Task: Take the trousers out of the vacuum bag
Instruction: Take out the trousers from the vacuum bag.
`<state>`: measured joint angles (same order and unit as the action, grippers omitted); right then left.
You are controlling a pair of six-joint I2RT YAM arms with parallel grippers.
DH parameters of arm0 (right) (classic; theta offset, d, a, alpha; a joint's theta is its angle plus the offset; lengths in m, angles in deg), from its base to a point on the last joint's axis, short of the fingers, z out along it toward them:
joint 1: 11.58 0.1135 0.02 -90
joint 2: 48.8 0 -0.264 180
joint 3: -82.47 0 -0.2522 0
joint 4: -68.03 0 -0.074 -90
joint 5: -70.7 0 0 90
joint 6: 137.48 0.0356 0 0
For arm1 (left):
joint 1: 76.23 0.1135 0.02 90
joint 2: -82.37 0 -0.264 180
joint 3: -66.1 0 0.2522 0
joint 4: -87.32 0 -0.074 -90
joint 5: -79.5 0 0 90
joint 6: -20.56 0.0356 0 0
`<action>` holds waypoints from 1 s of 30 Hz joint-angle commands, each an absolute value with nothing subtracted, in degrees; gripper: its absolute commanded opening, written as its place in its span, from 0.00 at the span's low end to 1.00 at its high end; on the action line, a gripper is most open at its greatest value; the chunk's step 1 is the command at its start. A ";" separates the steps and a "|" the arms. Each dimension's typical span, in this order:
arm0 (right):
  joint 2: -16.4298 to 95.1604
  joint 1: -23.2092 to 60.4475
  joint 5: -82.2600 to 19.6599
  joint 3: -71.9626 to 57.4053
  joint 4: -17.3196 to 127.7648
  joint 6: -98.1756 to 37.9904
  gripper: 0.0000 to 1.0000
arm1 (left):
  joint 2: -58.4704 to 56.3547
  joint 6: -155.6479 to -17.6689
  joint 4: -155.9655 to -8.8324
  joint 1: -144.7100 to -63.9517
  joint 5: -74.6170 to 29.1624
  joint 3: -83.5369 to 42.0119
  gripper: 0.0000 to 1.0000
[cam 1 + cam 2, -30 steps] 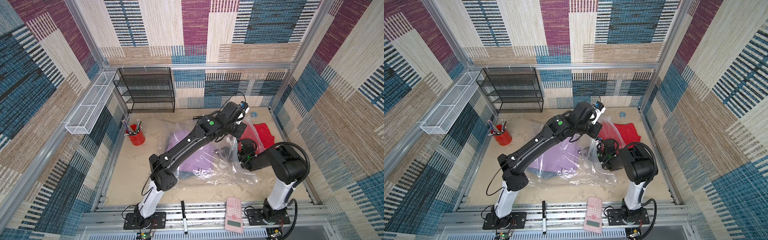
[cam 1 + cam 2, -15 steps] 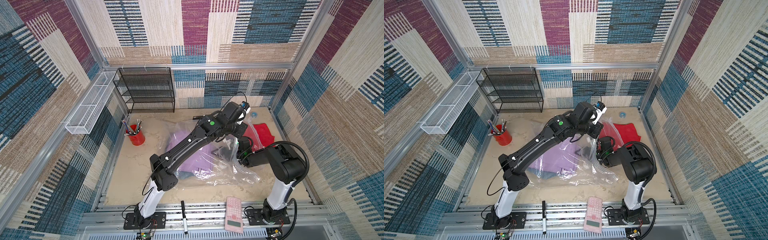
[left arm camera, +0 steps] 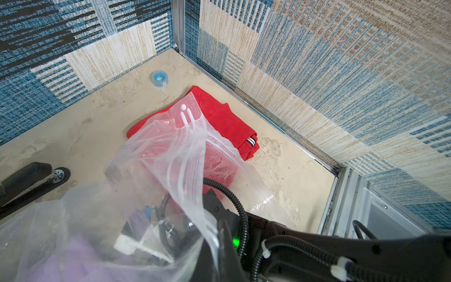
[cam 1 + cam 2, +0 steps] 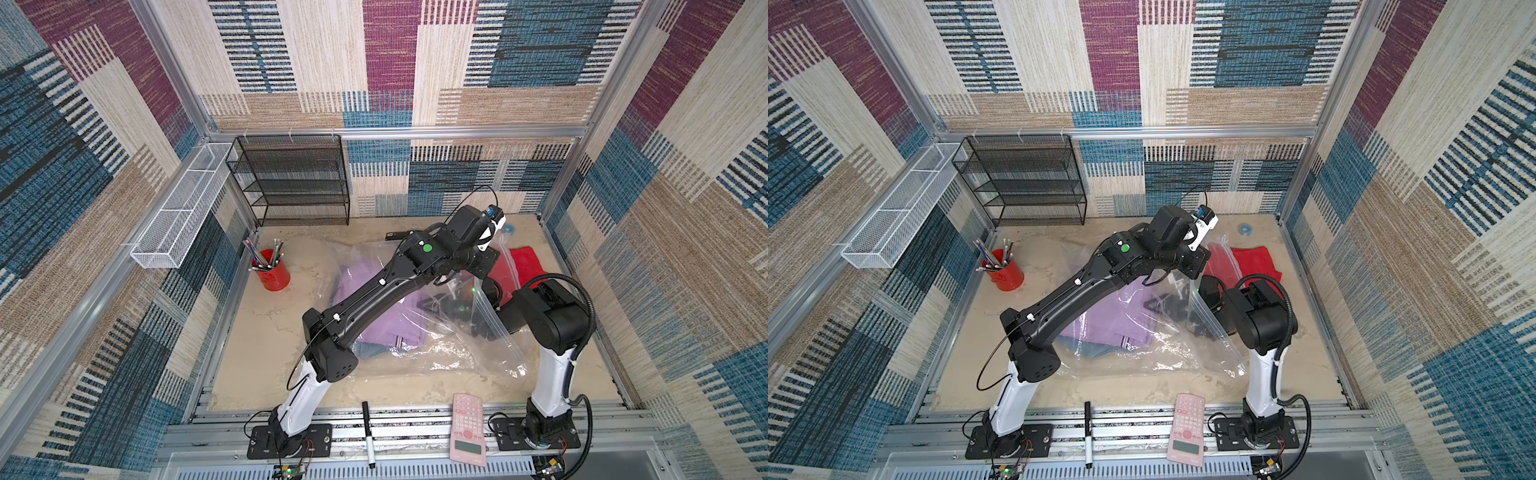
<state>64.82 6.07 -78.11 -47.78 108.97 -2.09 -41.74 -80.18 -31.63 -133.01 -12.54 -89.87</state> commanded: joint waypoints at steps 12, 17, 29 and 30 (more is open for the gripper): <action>54.56 4.72 -61.02 -41.73 64.29 -19.05 0.90 | -41.05 -80.16 -33.74 -133.27 -13.35 -89.91 0.00; 58.06 4.59 -63.21 -40.04 65.51 -18.37 0.91 | -41.29 -80.16 -33.77 -133.36 -13.40 -90.02 0.00; 62.83 7.13 -64.00 -37.51 67.71 -16.70 0.92 | -41.52 -80.04 -33.78 -133.44 -13.13 -90.46 0.00; 62.78 7.14 -64.00 -37.64 67.80 -16.63 0.92 | -41.47 -80.01 -33.83 -133.51 -13.14 -90.47 0.00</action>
<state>61.55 6.83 -69.21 -37.01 78.28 -17.96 -41.68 -80.16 -31.65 -133.40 -12.35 -89.94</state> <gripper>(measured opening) 0.920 0.052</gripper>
